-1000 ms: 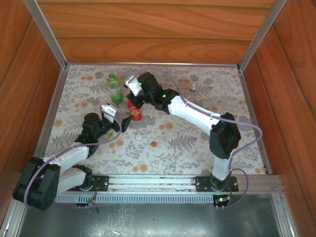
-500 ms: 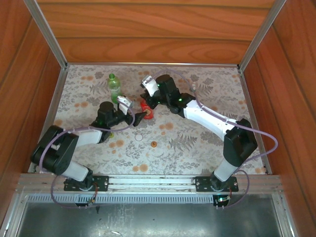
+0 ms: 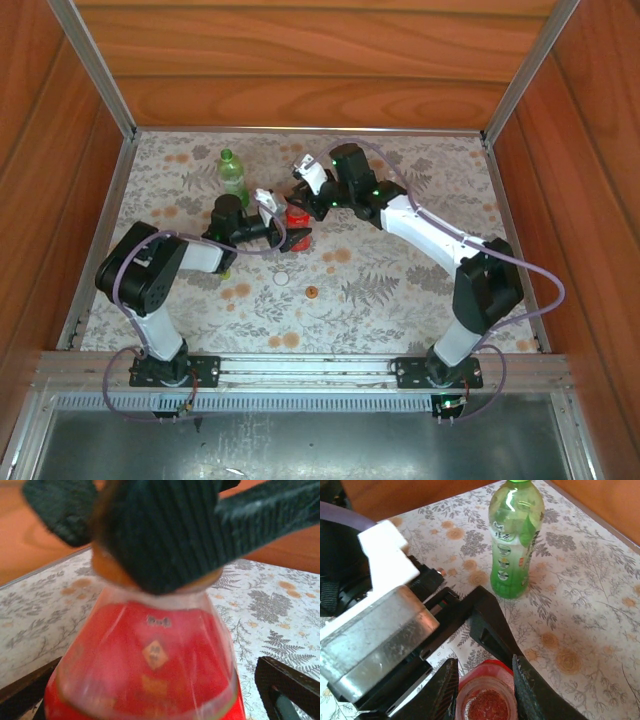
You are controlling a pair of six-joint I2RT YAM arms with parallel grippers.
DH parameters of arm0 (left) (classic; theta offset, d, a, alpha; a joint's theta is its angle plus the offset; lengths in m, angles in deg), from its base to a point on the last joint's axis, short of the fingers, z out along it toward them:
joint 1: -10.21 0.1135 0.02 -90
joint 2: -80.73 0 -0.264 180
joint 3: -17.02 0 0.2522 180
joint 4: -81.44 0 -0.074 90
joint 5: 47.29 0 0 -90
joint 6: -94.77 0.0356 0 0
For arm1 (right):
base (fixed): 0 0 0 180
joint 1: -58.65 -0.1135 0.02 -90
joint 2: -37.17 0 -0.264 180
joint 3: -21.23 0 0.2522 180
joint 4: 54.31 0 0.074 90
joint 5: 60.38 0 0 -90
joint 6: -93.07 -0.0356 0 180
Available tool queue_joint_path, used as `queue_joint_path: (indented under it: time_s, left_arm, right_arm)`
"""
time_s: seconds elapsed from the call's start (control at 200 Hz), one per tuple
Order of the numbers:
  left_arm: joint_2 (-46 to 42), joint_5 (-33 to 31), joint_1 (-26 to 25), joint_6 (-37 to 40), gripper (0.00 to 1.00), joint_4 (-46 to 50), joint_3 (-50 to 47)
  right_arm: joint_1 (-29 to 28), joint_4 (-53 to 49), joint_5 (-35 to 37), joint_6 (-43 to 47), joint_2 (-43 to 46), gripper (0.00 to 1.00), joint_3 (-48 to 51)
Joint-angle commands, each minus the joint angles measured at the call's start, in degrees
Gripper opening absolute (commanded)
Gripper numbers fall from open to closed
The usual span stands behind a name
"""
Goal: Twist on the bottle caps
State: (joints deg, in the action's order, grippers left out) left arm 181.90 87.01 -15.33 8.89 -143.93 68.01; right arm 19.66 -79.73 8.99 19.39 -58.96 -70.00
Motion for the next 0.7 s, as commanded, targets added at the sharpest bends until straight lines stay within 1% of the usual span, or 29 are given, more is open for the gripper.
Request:
queue_joint_path:
  time_s: [0.0,0.125,0.275,0.4,0.56,0.695]
  left_arm:
    - [1.4,5.5,0.5,2.3,0.93,-1.9,0.9]
    - [1.1,6.1,1.0,2.7,0.86,-1.9,0.2]
    - [-0.5,4.9,1.1,2.5,0.85,-2.0,-0.7]
    - [-1.1,4.9,1.1,2.0,0.80,-2.4,-0.6]
    - [-3.0,2.4,1.2,2.7,0.80,-2.7,-2.0]
    - [-4.0,2.6,1.2,2.0,0.79,-2.9,-2.0]
  right_arm:
    - [0.0,-5.0,-2.7,3.7,-1.8,0.24,-1.7]
    - [0.0,-7.5,-1.3,5.6,-2.9,0.24,-3.1]
    - [0.0,-7.0,0.1,5.6,-2.5,0.24,-3.0]
    - [0.0,-6.4,0.4,5.1,-2.4,0.24,-2.7]
    - [-0.1,-6.1,1.7,4.4,-2.5,0.24,-2.4]
    - [-0.1,-6.2,2.1,4.1,-2.5,0.24,-2.4]
